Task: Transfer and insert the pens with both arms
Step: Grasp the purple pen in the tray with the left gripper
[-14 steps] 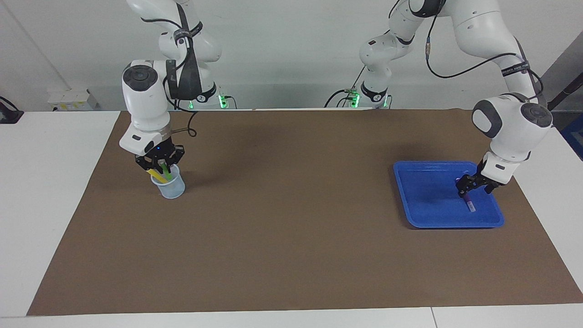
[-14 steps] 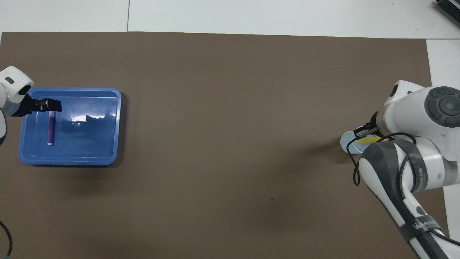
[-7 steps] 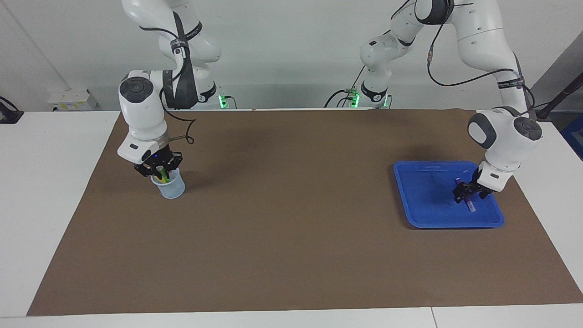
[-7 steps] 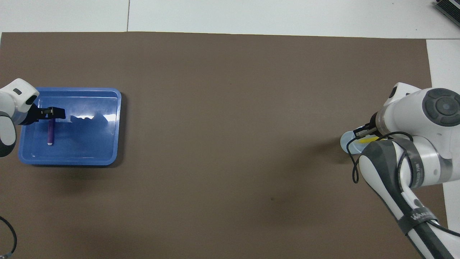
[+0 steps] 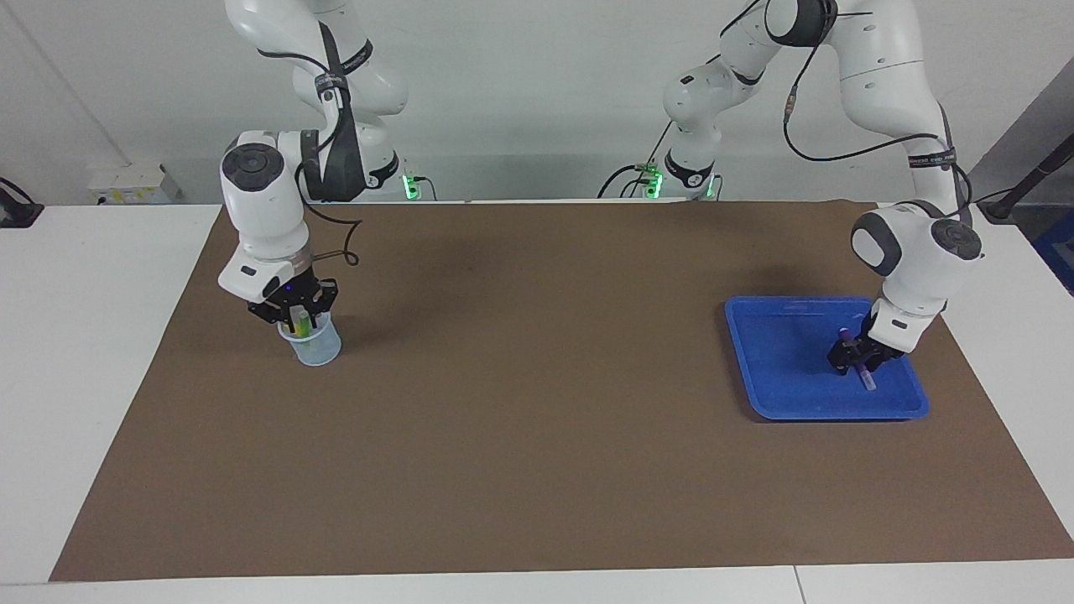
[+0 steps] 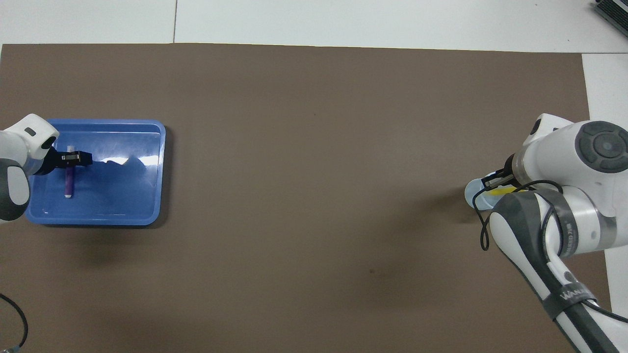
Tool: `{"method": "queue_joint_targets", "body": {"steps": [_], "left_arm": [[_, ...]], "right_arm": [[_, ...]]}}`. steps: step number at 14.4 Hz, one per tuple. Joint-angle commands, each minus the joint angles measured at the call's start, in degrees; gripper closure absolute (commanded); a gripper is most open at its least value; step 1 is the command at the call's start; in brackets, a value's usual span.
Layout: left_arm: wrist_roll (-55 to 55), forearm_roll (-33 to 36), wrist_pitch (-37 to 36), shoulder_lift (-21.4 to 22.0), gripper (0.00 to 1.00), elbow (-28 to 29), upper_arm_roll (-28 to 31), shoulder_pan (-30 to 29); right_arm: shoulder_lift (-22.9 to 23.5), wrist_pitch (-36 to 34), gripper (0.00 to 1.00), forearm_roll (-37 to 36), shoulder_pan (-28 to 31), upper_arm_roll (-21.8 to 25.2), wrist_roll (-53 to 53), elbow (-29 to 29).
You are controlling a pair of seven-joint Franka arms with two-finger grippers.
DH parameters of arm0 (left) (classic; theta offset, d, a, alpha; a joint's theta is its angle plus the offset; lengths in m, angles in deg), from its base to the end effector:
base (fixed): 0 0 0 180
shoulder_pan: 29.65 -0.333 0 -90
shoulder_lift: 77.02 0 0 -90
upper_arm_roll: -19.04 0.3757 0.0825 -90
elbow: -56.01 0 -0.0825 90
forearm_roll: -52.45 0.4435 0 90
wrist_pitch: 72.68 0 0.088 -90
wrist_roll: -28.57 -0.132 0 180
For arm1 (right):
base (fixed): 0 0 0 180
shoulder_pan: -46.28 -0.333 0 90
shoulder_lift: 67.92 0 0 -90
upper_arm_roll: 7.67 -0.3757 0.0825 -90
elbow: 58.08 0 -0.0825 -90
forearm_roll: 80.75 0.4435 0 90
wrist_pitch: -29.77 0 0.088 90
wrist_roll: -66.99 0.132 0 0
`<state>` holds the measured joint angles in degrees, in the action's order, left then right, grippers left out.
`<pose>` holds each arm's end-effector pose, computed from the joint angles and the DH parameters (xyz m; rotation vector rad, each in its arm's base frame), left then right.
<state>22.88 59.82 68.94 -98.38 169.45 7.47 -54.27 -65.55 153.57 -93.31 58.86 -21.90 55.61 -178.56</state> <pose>0.6705 0.1630 0.2831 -3.0997 -0.0789 -0.1941 0.6063 0.0034 0.4050 2.9229 0.5134 0.0054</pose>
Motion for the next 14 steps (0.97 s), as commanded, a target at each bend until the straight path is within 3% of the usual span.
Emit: {"method": "queue_joint_targets", "body": {"steps": [1,3,6,10,14], "left_arm": [[-0.55,0.89,-2.12,-0.18,0.90,-0.49,-0.39,-0.52],[-0.55,0.80,-3.54,-0.18,1.00,-1.46,-0.39,-0.52],[-0.38,0.80,-4.77,-0.27,1.00,-2.34,-0.39,-0.43],[0.41,0.71,-11.80,-0.44,1.00,-7.79,-0.39,0.89],[0.68,0.80,-10.84,-0.35,1.00,-6.74,-0.48,0.72]], "right_arm": [[-0.62,-0.39,0.00,-0.71,1.04,-0.81,0.74,-0.81],[-0.79,-1.27,0.00,-0.71,1.04,-0.89,0.65,-0.63],[-1.76,-4.07,0.00,-0.01,0.78,-0.98,0.65,0.07],[-4.13,-7.42,0.00,0.17,0.25,-1.07,0.48,0.77],[-6.24,-9.97,0.00,1.04,0.25,-1.07,0.13,1.04]]}}
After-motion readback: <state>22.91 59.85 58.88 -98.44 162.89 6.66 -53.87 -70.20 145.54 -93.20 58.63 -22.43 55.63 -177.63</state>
